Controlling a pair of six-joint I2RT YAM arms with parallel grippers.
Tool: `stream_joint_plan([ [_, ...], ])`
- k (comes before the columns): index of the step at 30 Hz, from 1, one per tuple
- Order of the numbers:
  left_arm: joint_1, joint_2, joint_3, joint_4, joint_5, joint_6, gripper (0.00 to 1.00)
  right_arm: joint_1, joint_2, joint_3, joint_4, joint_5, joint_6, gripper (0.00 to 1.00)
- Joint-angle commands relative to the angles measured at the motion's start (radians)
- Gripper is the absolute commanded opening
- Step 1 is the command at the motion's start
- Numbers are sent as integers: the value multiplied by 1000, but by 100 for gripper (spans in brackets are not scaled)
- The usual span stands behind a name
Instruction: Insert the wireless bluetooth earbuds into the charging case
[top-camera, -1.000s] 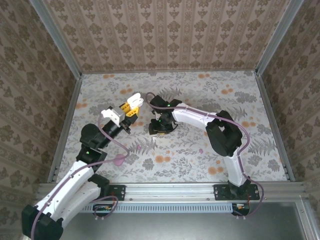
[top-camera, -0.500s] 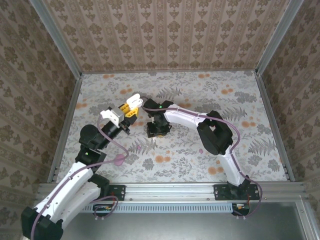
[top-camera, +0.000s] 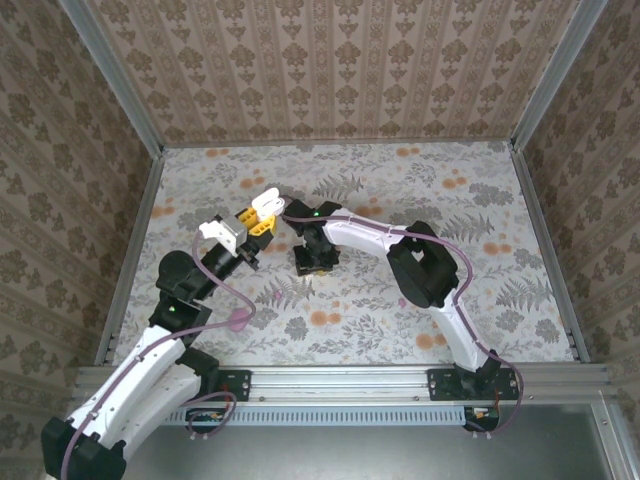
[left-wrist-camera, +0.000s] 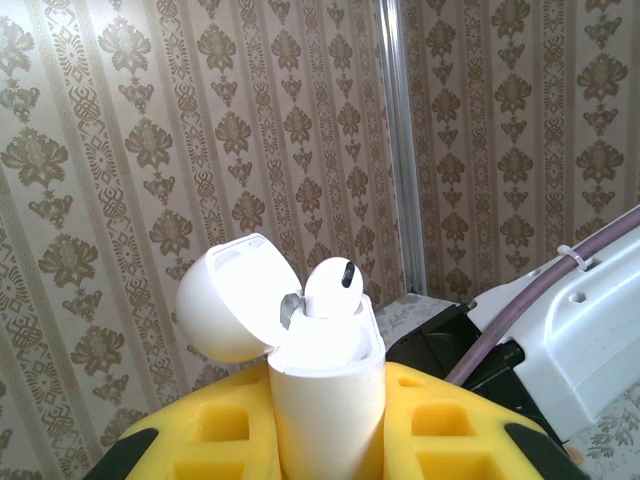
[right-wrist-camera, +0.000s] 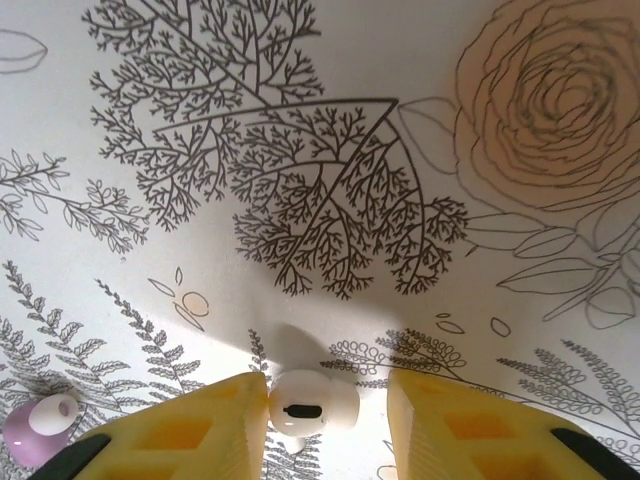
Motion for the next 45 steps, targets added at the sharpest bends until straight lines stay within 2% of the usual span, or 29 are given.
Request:
stream_joint_plan([
  [1, 2, -7, 9, 14, 17, 14, 14, 10, 34, 26, -68, 55, -18, 37],
  [10, 2, 14, 15, 27, 24, 7, 15, 28, 43, 36, -80, 65, -15, 37],
  [12, 2, 16, 18, 27, 28, 7, 15, 28, 46, 34, -83, 72, -12, 34],
  [29, 1, 46, 35, 38, 43, -5, 15, 23, 70, 38, -49, 108, -7, 35],
  [32, 0, 52, 36, 39, 46, -7, 15, 21, 79, 45, -50, 104, -8, 39],
  [45, -7, 61, 38, 39, 43, -5, 15, 20, 65, 38, -40, 115, -15, 30],
])
